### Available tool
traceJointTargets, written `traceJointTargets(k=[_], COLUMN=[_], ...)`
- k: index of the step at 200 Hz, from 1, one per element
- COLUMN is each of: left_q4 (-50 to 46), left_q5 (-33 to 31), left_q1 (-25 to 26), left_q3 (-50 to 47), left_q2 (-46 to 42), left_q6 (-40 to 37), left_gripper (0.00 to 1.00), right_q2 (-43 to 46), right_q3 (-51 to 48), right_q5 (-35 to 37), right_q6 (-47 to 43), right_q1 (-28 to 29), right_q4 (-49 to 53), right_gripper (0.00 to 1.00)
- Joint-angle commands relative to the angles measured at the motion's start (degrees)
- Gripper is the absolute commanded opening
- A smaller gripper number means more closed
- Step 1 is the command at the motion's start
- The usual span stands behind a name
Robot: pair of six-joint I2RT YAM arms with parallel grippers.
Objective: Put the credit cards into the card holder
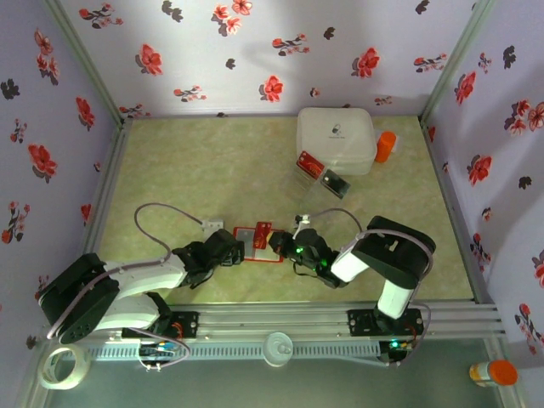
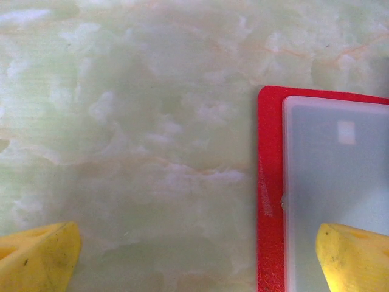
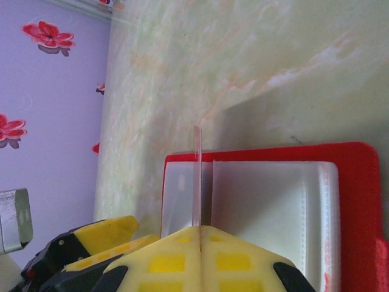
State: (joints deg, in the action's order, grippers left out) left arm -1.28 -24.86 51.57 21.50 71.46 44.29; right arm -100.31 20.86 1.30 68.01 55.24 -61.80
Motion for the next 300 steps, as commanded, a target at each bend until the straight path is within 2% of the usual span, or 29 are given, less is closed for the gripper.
traceJointTargets(k=[1, 145, 300], left_q4=[-2.15, -2.24, -1.8], left_q5=[-0.37, -0.58, -0.6], left_q1=[-0.4, -0.45, -0.42], left_q3=[-1.3, -1.03, -1.37], left_q2=[-0.6, -0.69, -0.53], left_q6=[1.1, 0.88, 1.2], left_gripper=[1.0, 1.0, 1.0], right_q2=[-0.48, 3.07, 2.31], right_q3=[-1.1, -0.92, 1.81], right_q5=[0.56, 1.96, -1.1], right_q6=[1.1, 2.74, 3.38], right_q1=[0.89, 3.28, 3.56], right_q4=[-0.88, 9.88, 14.23], right_gripper=[0.0, 0.0, 0.0])
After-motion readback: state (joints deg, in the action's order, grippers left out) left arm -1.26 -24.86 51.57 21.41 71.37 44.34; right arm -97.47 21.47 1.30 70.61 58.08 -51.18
